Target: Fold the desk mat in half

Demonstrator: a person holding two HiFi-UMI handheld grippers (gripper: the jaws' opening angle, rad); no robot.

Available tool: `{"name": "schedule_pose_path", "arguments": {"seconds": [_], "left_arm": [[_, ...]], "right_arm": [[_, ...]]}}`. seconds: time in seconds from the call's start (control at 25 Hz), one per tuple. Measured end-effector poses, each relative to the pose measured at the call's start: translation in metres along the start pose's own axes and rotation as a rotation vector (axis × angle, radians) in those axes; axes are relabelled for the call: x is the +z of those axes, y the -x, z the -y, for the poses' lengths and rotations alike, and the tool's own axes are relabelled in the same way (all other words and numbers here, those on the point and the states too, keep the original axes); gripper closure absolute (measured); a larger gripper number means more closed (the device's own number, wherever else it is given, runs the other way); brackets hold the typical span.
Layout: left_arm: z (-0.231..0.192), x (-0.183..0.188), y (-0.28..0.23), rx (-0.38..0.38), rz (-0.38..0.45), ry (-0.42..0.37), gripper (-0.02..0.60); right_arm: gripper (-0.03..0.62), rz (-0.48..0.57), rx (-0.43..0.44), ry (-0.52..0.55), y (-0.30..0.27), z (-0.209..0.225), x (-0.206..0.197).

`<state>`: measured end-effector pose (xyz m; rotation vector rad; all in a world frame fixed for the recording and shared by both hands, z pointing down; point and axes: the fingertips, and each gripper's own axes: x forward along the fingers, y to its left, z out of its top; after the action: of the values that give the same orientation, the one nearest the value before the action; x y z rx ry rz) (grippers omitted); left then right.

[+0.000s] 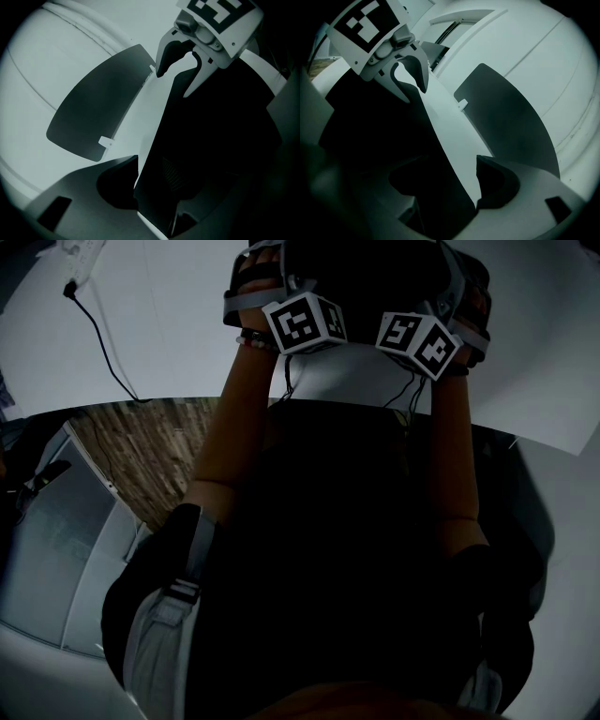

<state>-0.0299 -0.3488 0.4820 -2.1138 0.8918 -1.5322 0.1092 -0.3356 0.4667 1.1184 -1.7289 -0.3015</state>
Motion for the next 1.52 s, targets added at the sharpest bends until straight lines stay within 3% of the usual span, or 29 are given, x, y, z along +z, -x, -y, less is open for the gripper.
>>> {"name": "schedule_pose_path", "arguments": {"seconds": [0.8, 1.52], "left_arm": [[0.000, 0.000, 0.000, -0.011, -0.004, 0.034, 0.417], [-0.011, 0.019, 0.041, 0.014, 0.030, 0.129, 0.394]], "right_arm": [[0.287, -0.035, 0.016, -0.031, 0.008, 0.002, -0.002], [0.288, 0.041, -0.017, -0.086, 0.051, 0.025, 0.014]]}}
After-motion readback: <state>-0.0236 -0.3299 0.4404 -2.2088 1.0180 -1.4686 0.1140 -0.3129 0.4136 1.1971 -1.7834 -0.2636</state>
